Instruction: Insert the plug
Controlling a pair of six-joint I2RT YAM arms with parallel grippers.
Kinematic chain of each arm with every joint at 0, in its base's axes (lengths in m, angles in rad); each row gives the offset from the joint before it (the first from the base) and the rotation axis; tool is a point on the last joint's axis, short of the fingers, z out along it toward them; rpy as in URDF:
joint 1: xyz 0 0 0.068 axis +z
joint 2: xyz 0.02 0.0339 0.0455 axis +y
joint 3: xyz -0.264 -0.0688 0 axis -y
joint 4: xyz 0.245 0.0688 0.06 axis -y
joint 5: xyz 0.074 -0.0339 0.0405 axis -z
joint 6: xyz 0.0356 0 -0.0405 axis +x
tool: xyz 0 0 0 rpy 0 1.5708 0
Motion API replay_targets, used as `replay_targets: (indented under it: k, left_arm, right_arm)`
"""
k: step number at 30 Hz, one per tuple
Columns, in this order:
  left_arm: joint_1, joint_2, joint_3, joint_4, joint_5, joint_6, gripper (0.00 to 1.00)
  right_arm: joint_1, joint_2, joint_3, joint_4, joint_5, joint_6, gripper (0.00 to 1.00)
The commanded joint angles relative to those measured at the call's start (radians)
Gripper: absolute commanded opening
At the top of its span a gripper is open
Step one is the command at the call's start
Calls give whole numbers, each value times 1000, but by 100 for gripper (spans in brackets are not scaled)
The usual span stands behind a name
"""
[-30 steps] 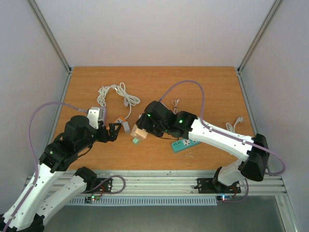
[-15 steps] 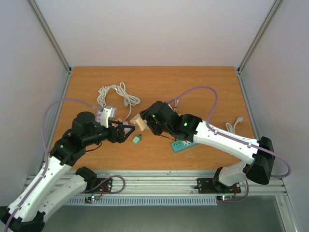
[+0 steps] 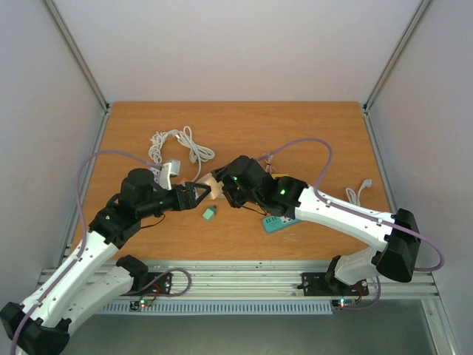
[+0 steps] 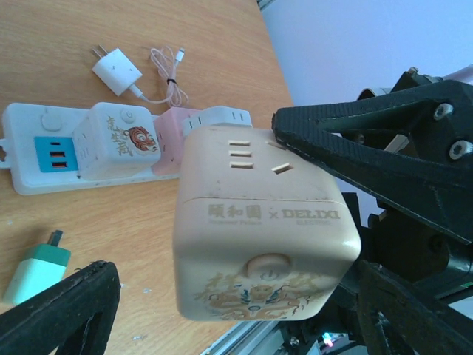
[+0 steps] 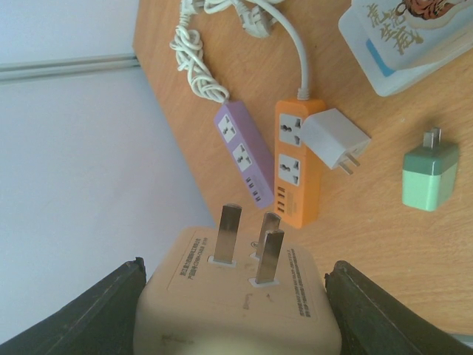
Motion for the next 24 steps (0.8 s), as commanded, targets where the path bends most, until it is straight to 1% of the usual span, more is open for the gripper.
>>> replay_targets:
  k: [1, 4, 7, 12, 15, 17, 19, 21, 23, 24]
  left_arm:
    - [3, 15, -9, 78, 54, -25, 88]
    - [2, 23, -8, 68, 60, -33, 86]
    - [2, 42, 8, 43, 63, -49, 79]
    - [1, 62, 35, -27, 33, -63, 69]
    - [-1, 67, 29, -33, 36, -69, 67]
    - [-1, 71, 29, -51, 26, -69, 64]
    - [-2, 75, 35, -66, 22, -61, 58]
    - [-2, 82, 39, -75, 23, -57, 50]
    - [-2, 91, 44, -76, 26, -54, 35]
    - [-2, 96, 50, -81, 26, -52, 29]
  right_arm:
    - [0, 6, 4, 54, 2, 30, 54]
    - [0, 13, 11, 58, -11, 26, 54]
    - [0, 23, 15, 60, -22, 22, 54]
    - [2, 54, 52, -15, -23, 21, 56]
    - [3, 70, 62, -20, -24, 24, 56]
    - [3, 78, 68, -25, -24, 21, 56]
    - [3, 82, 71, -30, -25, 20, 58]
    - [3, 82, 71, -34, -26, 24, 60]
    - [3, 85, 74, -36, -25, 21, 62]
    - [3, 86, 78, -44, -25, 18, 64]
